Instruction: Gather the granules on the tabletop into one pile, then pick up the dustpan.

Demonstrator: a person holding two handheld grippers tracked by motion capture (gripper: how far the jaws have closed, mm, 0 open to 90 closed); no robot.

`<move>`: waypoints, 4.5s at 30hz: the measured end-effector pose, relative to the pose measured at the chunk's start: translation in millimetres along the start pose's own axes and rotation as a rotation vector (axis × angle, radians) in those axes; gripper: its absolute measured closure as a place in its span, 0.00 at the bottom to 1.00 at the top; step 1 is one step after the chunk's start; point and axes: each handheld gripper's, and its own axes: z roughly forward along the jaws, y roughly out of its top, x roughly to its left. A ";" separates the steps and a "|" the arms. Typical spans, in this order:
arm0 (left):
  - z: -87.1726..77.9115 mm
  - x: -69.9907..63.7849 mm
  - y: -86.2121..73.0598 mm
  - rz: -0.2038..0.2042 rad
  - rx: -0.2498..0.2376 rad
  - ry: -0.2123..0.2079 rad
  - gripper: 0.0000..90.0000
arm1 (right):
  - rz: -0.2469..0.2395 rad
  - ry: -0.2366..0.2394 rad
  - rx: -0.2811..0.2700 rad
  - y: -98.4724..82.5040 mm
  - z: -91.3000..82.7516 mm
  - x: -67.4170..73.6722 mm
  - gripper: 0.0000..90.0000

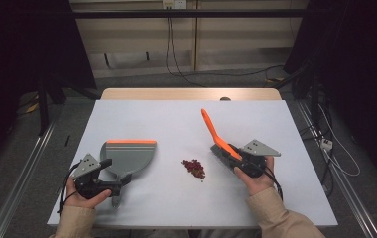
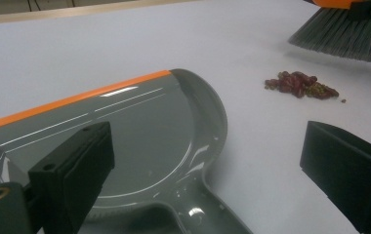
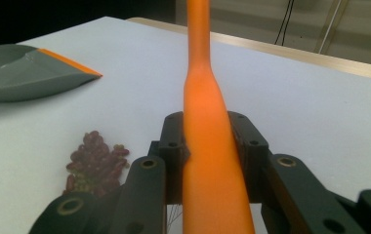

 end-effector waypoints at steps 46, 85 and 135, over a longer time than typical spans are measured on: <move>-0.4 -11.3 -17.0 -0.074 0.201 0.169 0.20 | -0.016 0.063 0.089 -0.6 -5.4 -16.2 0.76; 2.7 13.3 1.9 -0.053 0.288 0.113 0.70 | -0.048 0.045 0.088 1.4 -3.2 -10.0 0.73; 20.7 -42.0 4.6 0.171 0.382 -0.296 0.70 | -0.070 0.019 0.173 31.7 27.3 10.1 0.79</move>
